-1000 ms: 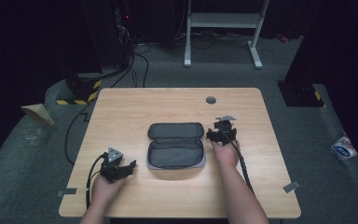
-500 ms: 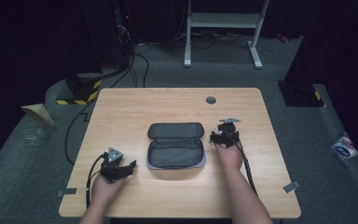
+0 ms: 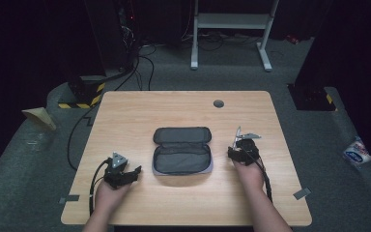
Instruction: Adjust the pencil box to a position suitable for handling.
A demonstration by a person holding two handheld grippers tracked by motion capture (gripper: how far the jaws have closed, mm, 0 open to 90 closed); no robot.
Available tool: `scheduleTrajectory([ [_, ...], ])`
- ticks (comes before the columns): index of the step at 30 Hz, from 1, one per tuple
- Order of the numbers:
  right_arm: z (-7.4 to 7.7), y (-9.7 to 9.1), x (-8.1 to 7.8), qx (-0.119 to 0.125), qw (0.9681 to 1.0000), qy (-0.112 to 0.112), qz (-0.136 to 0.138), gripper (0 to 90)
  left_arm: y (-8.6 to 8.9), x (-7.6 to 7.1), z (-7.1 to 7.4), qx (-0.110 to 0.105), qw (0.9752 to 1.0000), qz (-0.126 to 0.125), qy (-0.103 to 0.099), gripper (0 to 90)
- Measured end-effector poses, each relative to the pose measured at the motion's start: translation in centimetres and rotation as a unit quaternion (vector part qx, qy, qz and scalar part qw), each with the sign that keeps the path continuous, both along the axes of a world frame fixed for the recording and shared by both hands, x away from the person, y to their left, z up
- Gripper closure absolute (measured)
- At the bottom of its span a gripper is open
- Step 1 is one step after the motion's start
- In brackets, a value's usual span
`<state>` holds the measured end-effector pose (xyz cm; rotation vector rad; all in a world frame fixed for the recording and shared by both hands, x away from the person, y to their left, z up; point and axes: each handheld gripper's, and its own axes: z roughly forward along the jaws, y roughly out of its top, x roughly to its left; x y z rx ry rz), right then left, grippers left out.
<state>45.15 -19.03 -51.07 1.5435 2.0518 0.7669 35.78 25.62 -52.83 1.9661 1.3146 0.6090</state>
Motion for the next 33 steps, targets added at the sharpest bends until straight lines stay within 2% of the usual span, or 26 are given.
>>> scheduleTrajectory([
  [4,0.1,-0.5,-0.2,-0.004,1.0000,-0.008,0.003,44.7,0.0,0.0,0.0,0.000,1.0000,0.000,0.000,33.7],
  [5,0.1,-0.4,0.0,-0.005,0.9999,-0.011,0.005,48.2,0.0,0.0,0.0,0.000,1.0000,0.000,0.000,33.7],
  [8,0.0,-0.2,0.3,-0.006,0.9999,-0.010,0.006,50.9,0.0,0.0,0.0,0.000,1.0000,0.000,0.000,33.7],
  [10,-0.1,0.0,0.8,-0.008,0.9999,-0.008,0.011,58.4,0.0,0.0,0.0,0.000,1.0000,0.000,0.000,33.7],
  [13,-0.2,-0.2,1.0,0.004,0.9999,-0.004,0.010,66.9,0.0,0.0,0.0,0.000,1.0000,-0.001,0.000,33.7],
  [14,-0.3,-0.3,1.0,0.009,0.9999,-0.002,0.007,67.2,0.0,0.0,0.0,0.000,1.0000,-0.001,0.000,33.6],
  [20,0.1,-0.5,0.5,-0.003,0.9999,-0.010,0.012,74.1,0.0,0.0,0.0,0.000,1.0000,-0.001,0.000,33.6],
  [22,0.4,-0.5,0.0,-0.007,0.9997,-0.013,0.017,79.6,0.0,0.0,0.0,0.000,1.0000,-0.001,0.000,33.7],
  [27,0.5,-0.9,-1.4,-0.007,0.9993,-0.017,0.031,78.9,0.0,0.0,0.0,0.000,1.0000,-0.001,0.000,33.6],
  [30,0.4,-1.2,-1.9,-0.002,0.9993,-0.018,0.032,75.4,0.0,0.0,0.0,0.000,1.0000,0.000,0.000,33.7],
  [32,0.5,-1.1,-1.9,-0.009,0.9990,-0.025,0.035,70.2,0.0,0.0,0.0,-0.001,1.0000,0.001,0.000,33.7],
  [33,0.5,-1.1,-1.8,-0.005,0.9991,-0.025,0.034,68.0,0.0,0.0,0.0,-0.001,1.0000,0.001,0.000,33.7],
])
